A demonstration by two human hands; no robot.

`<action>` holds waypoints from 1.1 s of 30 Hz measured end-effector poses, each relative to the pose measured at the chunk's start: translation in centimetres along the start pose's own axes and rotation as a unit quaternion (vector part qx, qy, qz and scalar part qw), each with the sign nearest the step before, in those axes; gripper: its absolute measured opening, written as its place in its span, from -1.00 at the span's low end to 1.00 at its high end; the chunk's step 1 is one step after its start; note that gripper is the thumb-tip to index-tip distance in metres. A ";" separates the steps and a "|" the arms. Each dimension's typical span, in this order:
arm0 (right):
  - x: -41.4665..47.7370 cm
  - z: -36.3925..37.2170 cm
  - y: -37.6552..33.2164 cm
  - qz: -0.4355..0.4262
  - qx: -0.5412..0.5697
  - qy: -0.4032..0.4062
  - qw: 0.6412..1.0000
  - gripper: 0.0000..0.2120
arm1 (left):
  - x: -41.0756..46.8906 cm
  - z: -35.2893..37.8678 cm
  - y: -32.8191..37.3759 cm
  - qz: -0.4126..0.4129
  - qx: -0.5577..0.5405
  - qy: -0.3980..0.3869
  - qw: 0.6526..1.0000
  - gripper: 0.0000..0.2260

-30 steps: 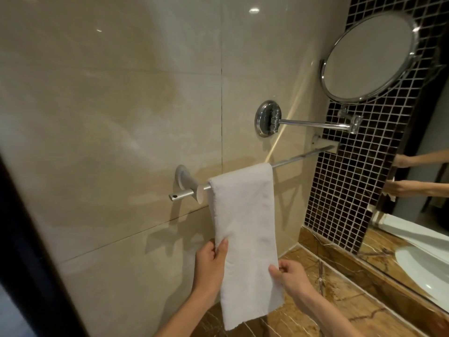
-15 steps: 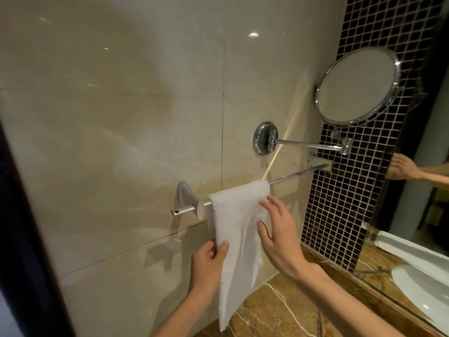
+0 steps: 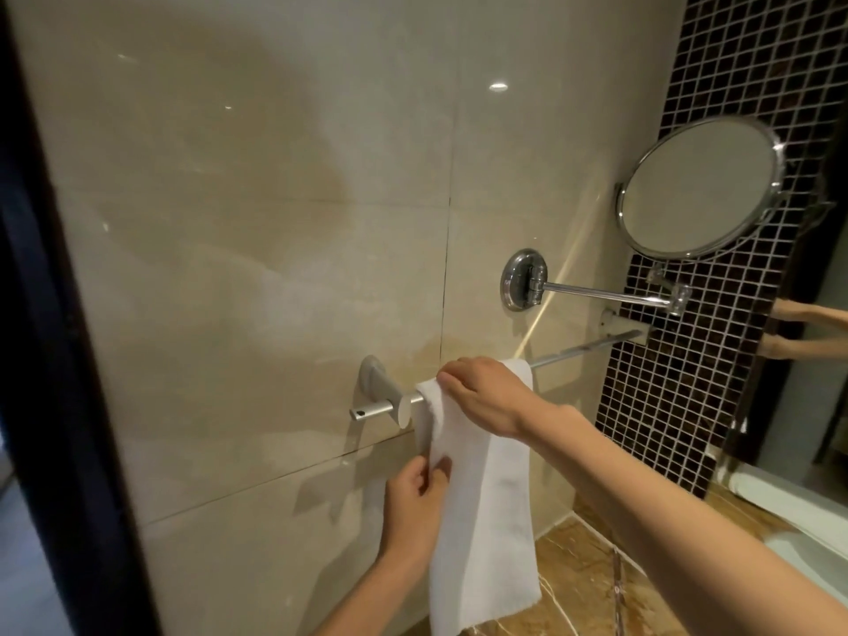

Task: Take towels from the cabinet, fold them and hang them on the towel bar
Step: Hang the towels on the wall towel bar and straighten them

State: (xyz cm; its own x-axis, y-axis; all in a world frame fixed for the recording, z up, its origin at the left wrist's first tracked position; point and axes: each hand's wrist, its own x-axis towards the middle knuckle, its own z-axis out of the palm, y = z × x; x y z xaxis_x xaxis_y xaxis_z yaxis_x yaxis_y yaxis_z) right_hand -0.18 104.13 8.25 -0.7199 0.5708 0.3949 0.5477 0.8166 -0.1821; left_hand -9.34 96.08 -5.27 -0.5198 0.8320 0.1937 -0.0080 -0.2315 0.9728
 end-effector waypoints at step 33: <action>1.0 -0.2 0.2 0.003 0.002 -0.007 1.000 -0.71 | -2.4 -2.7 -17.8 -0.137 0.253 -0.152 0.946 -0.47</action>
State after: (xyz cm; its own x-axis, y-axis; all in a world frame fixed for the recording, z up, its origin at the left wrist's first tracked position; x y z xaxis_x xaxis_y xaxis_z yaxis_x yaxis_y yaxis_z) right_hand -0.67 104.86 8.80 -0.7221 0.5771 0.3816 0.5509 0.8132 -0.1875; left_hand -10.21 96.85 -23.44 -0.2871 0.9501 -0.1216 0.3423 0.2204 0.9134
